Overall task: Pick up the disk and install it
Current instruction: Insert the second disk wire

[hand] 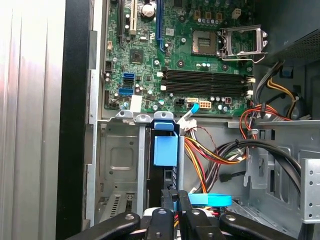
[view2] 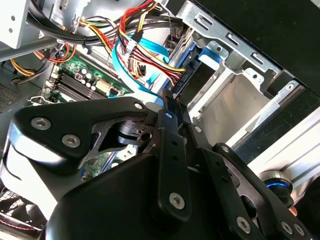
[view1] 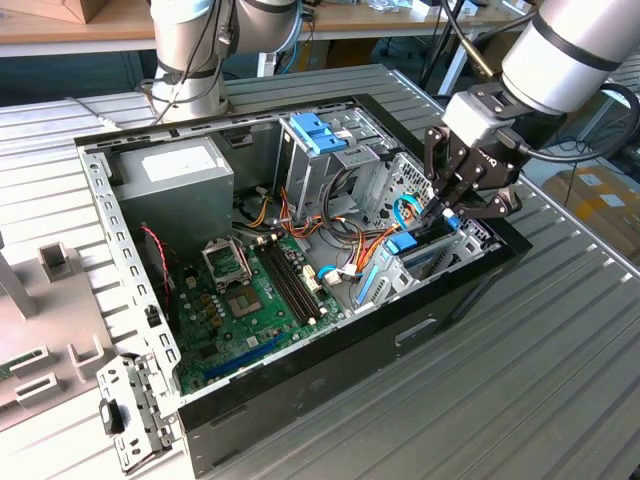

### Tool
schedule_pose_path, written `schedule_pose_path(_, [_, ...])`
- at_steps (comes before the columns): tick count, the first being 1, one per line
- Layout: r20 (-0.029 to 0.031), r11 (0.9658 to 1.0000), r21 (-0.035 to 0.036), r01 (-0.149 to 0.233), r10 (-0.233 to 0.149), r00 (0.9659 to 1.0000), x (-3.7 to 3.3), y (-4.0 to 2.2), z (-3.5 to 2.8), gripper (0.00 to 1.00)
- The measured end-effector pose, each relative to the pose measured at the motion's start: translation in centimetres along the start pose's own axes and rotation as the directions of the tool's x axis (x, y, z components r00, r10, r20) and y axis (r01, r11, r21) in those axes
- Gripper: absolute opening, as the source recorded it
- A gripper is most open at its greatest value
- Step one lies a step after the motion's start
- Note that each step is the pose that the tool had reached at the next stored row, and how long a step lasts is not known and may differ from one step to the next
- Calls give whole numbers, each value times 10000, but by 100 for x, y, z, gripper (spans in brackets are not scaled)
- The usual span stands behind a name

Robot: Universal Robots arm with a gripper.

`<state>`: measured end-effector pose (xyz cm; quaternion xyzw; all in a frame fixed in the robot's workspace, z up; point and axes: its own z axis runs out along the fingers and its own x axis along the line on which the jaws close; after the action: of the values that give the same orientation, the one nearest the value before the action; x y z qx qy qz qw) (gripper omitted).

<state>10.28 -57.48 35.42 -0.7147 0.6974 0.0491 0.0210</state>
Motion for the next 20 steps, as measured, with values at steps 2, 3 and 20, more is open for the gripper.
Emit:
schedule_pose_path(2, [0, 10000, 0, 1, -1, 10000, 2, -1, 15, 16])
schedule_pose_path(3, [0, 10000, 0, 2, -2, 10000, 2, -1, 21, 16])
schedule_pose_path(20, [13, 10000, -2, 24, -24, 10000, 10, -20, 73, 16])
